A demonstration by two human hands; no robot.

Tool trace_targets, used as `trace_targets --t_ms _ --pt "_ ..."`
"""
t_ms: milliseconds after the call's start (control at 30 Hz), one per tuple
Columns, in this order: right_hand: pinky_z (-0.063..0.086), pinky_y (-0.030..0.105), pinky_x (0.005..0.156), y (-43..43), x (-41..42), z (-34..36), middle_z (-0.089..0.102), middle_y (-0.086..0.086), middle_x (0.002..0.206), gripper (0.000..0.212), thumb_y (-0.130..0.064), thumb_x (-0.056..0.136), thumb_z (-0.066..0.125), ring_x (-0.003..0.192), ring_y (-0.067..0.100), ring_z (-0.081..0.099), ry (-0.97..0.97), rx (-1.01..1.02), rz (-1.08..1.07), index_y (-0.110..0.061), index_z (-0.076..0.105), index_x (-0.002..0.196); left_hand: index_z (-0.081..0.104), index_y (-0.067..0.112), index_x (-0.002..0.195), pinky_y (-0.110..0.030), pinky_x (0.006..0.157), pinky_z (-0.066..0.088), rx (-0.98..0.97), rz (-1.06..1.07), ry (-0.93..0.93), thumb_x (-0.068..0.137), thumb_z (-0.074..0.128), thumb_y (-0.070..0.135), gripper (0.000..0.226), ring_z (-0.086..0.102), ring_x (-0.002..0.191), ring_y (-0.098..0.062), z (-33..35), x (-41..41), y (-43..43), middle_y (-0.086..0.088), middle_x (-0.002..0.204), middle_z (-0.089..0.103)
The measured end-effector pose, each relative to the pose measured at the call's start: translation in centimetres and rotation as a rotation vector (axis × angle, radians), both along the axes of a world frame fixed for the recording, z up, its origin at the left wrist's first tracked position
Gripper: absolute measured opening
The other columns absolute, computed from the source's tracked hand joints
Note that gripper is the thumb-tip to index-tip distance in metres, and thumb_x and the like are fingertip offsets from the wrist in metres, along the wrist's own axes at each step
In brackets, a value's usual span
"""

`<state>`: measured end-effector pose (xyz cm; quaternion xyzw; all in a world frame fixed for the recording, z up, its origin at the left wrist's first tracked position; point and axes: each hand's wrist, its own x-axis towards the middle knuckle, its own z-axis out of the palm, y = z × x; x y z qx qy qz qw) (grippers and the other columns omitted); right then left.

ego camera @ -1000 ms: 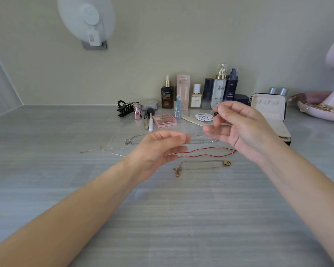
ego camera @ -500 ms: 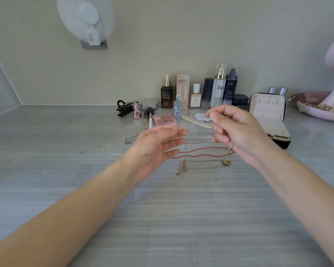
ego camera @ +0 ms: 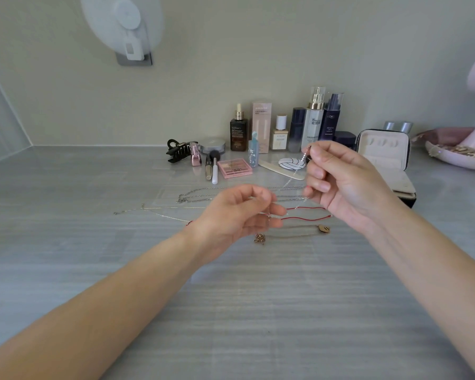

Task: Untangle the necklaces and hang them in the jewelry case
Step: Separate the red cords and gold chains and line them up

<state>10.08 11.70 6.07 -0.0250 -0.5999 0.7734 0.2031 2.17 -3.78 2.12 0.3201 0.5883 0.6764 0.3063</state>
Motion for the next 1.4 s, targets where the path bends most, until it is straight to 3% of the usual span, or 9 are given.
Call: trace_targets --t_ms 133,300,667,867,1033,1267,1400 --pt "0.045 0.020 0.046 0.2 0.1 0.3 0.042 -0.008 0.048 0.018 -0.017 0.090 0.050 0.038 0.005 0.034 0.014 -0.029 -0.014 -0.018 0.059 0.075 0.062 0.013 0.090 -0.019 0.067 0.055 -0.060 -0.042 0.006 0.086 0.057 0.009 0.008 0.068 0.063 -0.011 -0.2 -0.1 -0.1 0.000 0.079 0.071" --pt "0.044 0.019 0.045 0.5 0.4 0.7 0.042 -0.008 0.048 0.017 -0.017 0.090 0.050 0.039 0.005 0.034 0.040 -0.029 -0.027 -0.019 0.059 0.075 0.066 0.009 0.083 -0.014 0.061 0.052 -0.189 -0.023 0.122 0.083 0.061 0.002 0.009 0.067 0.060 -0.006 -0.6 -0.2 -0.1 0.004 0.066 0.071" --pt "0.028 0.015 0.039 0.9 0.6 1.0 0.042 -0.007 0.046 0.016 -0.016 0.089 0.050 0.037 0.007 0.032 0.031 -0.025 -0.045 -0.018 0.057 0.075 0.068 0.020 0.072 -0.023 0.074 0.049 -0.169 0.196 0.267 0.084 0.062 0.015 0.014 0.063 0.075 -0.006 0.0 -0.6 -0.1 0.010 0.072 0.069" --pt "0.018 0.014 0.040 1.2 0.5 0.8 0.041 -0.007 0.044 0.019 -0.014 0.091 0.048 0.037 0.006 0.030 -0.022 0.034 -0.071 -0.014 0.058 0.075 0.049 0.020 0.050 -0.031 0.072 0.046 -0.105 0.207 0.010 0.089 0.049 0.020 0.039 0.056 0.068 -0.015 0.6 -1.1 -0.1 0.003 0.061 0.060" --pt "0.015 0.015 0.041 1.3 0.4 0.7 0.042 -0.007 0.044 0.019 -0.013 0.091 0.048 0.036 0.005 0.030 -0.032 0.039 -0.080 -0.014 0.058 0.076 0.040 0.020 0.055 -0.028 0.064 0.040 -0.011 0.136 -0.191 0.090 0.045 0.033 0.038 0.048 0.053 -0.013 1.1 -1.6 -0.4 0.006 0.048 0.042" --pt "0.014 0.015 0.038 1.6 0.5 0.9 0.042 -0.007 0.043 0.019 -0.012 0.091 0.048 0.035 0.005 0.029 -0.024 0.021 -0.117 -0.014 0.058 0.075 0.036 0.020 0.055 -0.030 0.068 0.035 -0.087 0.127 -0.114 0.087 0.046 0.035 0.037 0.045 0.062 -0.015 1.2 -2.1 -1.0 0.006 0.051 0.045" --pt "0.014 0.013 0.037 2.0 0.5 1.0 0.040 -0.008 0.043 0.019 -0.012 0.091 0.047 0.034 0.004 0.027 0.002 -0.010 -0.138 -0.014 0.057 0.075 0.043 0.022 0.057 -0.029 0.067 0.033 -0.117 0.136 -0.087 0.087 0.046 0.033 0.033 0.041 0.054 -0.010 1.2 -2.4 -1.1 0.008 0.050 0.044"
